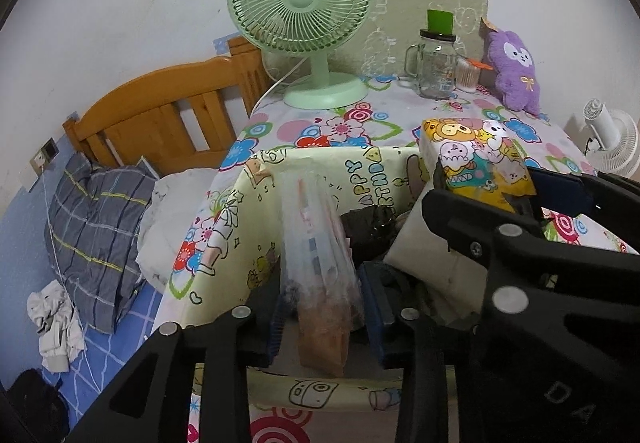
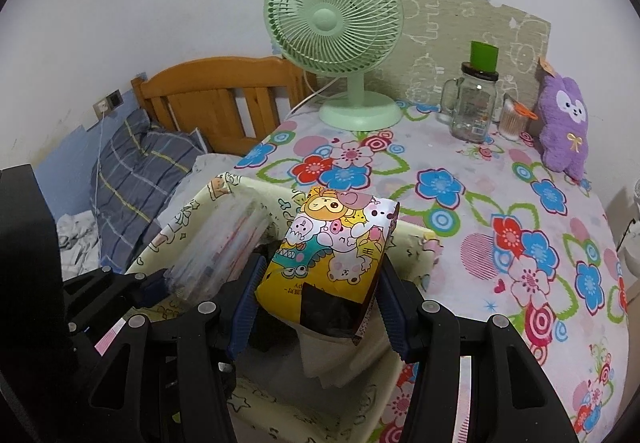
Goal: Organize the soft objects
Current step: 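Lower the straw bag and tissue pack into the box and open both grippers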
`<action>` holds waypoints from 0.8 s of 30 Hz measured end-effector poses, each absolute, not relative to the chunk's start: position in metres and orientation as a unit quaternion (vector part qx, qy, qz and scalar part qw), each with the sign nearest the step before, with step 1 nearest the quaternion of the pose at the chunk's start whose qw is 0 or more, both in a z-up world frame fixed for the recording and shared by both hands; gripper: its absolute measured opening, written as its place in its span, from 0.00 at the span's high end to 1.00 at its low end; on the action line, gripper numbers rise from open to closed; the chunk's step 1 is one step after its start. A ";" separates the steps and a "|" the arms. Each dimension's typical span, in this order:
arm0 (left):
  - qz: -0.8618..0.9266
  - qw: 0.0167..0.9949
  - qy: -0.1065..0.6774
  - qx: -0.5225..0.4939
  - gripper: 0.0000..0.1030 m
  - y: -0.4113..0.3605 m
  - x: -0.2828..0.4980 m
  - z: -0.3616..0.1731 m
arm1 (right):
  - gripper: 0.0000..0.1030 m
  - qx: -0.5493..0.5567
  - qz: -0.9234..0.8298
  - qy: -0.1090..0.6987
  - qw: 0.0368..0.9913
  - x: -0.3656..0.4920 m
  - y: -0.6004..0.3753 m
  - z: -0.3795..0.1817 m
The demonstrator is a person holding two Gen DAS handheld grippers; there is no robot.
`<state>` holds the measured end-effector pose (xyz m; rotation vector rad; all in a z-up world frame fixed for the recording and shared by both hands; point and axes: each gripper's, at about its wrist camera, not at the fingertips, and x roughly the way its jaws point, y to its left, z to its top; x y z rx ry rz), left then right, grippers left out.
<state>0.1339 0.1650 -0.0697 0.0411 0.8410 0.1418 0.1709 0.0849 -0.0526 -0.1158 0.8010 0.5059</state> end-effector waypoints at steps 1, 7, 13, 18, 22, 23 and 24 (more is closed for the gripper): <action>0.069 0.910 0.408 0.019 0.61 0.166 0.134 -0.070 | 0.45 -0.057 0.245 0.386 0.888 0.172 0.086 -0.053; 0.077 0.912 0.402 0.018 0.37 0.172 0.133 -0.067 | 0.45 -0.059 0.259 0.388 0.882 0.178 0.098 -0.059; 0.083 0.913 0.398 0.006 0.29 0.178 0.133 -0.063 | 0.45 -0.064 0.278 0.391 0.875 0.179 0.110 -0.064; 0.077 0.913 0.400 0.001 0.20 0.177 0.132 -0.062 | 0.39 -0.065 0.288 0.392 0.871 0.179 0.112 -0.064; 0.079 0.919 0.386 0.007 0.10 0.172 0.127 -0.057 | 0.26 -0.066 0.283 0.384 0.876 0.176 0.109 -0.061; 0.078 0.920 0.383 0.007 0.09 0.171 0.126 -0.056 | 0.23 -0.067 0.280 0.380 0.879 0.174 0.107 -0.060; 0.077 0.921 0.381 0.005 0.08 0.169 0.125 -0.055 | 0.23 -0.068 0.278 0.375 0.882 0.173 0.106 -0.058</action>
